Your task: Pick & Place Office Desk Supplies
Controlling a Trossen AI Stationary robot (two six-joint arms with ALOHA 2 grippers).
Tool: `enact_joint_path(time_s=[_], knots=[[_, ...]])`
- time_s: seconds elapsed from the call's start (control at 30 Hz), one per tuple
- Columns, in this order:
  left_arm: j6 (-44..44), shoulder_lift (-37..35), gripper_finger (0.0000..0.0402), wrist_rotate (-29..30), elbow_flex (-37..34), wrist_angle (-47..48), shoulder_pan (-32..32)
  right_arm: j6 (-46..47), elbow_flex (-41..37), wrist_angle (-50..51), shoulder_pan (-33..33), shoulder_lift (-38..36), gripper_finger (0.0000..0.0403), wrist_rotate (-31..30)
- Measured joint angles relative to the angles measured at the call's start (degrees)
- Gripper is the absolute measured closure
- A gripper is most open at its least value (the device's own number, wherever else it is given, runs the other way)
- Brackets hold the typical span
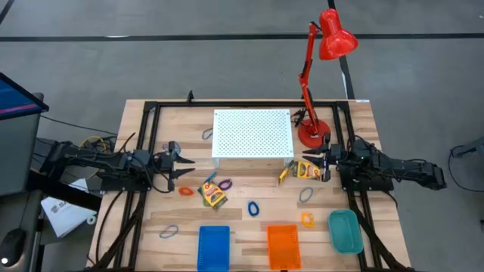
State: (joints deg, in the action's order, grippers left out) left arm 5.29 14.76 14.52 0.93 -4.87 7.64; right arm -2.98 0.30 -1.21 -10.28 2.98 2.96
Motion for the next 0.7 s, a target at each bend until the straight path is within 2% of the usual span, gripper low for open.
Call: enact_joint_path(time_s=[0.1,0.3,0.53,0.7], knots=[[0.08,-0.02,0.0296,-0.01,0.00,-4.25,0.00,-0.02,0.01,0.00,0.00,0.00,0.0330,0.02],[-9.53,-0.02,0.0296,-3.22,0.00,-8.33,0.00,0.00,0.01,0.00,0.00,0.00,0.0330,0.00],[-5.90,0.00,0.0296,-10.02,0.00,-14.95,0.00,-0.01,0.01,0.00,0.01,0.00,0.0330,0.01],[-4.27,0.39,0.0296,-9.40,0.00,-19.33,0.00,-0.02,0.01,0.00,0.02,0.00,0.0330,0.01]])
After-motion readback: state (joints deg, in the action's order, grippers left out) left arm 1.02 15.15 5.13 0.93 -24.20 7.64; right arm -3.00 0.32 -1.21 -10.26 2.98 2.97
